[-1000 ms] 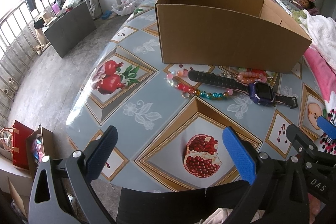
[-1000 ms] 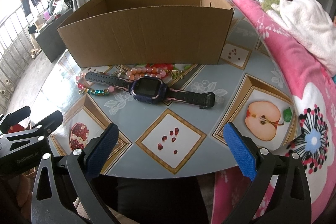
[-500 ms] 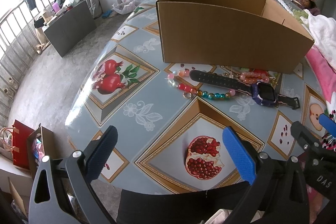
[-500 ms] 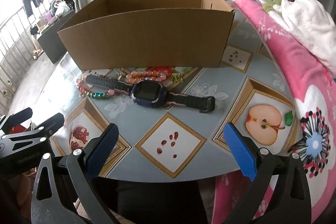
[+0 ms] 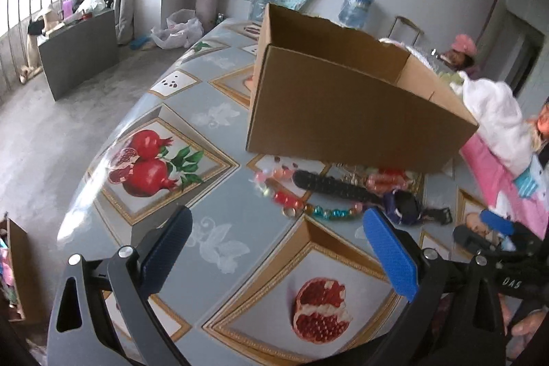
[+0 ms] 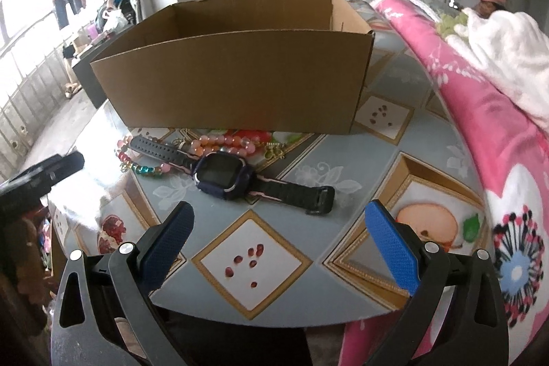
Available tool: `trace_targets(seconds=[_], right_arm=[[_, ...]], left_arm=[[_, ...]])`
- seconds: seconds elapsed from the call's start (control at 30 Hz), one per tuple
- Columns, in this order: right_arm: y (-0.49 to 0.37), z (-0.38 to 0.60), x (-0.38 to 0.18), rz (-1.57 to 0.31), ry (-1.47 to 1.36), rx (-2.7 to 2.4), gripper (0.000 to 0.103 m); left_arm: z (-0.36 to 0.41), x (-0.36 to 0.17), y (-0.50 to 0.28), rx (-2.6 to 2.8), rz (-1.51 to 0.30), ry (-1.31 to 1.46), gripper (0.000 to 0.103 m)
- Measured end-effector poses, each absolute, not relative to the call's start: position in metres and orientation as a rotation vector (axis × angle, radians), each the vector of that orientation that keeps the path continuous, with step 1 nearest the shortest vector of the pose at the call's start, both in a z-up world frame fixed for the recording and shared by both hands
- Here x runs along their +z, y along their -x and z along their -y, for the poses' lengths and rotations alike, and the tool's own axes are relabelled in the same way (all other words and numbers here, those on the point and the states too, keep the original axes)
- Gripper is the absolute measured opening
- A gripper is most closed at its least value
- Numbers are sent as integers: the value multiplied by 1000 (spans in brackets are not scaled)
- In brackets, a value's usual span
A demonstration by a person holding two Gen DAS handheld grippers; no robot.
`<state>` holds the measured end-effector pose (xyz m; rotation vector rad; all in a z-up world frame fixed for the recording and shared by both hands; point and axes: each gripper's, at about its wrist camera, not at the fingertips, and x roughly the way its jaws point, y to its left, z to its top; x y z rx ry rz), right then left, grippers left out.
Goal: Organize jewelry
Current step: 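Move the right tool to the black smartwatch and close on its face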
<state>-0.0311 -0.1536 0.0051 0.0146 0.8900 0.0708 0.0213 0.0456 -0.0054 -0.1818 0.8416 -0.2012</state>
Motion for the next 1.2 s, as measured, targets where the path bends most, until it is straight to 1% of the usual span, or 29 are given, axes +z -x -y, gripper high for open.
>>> trace_targets(seconds=[0.07, 0.2, 0.37, 0.5, 0.57, 0.6, 0.67, 0.7, 0.77, 0.83, 0.87, 1.0, 1.2], right_arm=[[27, 153, 4, -890, -13, 104, 95], [19, 144, 1, -894, 14, 198, 87], [4, 135, -3, -913, 78, 270, 75], [-9, 127, -8, -934, 129, 326, 71], [-15, 124, -12, -948, 163, 346, 70], [-18, 123, -14, -957, 176, 353, 69], [-21, 121, -19, -974, 202, 369, 67], [-21, 121, -20, -980, 216, 373, 65], [-22, 120, -22, -985, 228, 394, 65], [-21, 118, -25, -995, 245, 413, 63], [-21, 116, -27, -1003, 255, 419, 60], [-15, 113, -31, -988, 260, 429, 57], [-3, 115, -34, -956, 241, 449, 56]], left_arm=[[-47, -9, -28, -239, -846, 204, 99], [-46, -12, -36, -274, -835, 209, 99], [-33, -10, -37, -322, -780, 138, 99], [-22, -10, -40, -411, -760, 126, 96], [-18, -11, -44, -436, -763, 121, 89], [-16, -12, -48, -440, -771, 118, 87], [-16, -14, -54, -457, -789, 125, 76], [-16, -15, -57, -456, -799, 130, 74], [-16, -19, -66, -468, -832, 152, 64], [-17, -22, -72, -470, -869, 171, 59], [-17, -24, -74, -473, -883, 177, 57], [-15, -29, -84, -466, -936, 208, 56], [-12, -34, -94, -432, -998, 228, 56]])
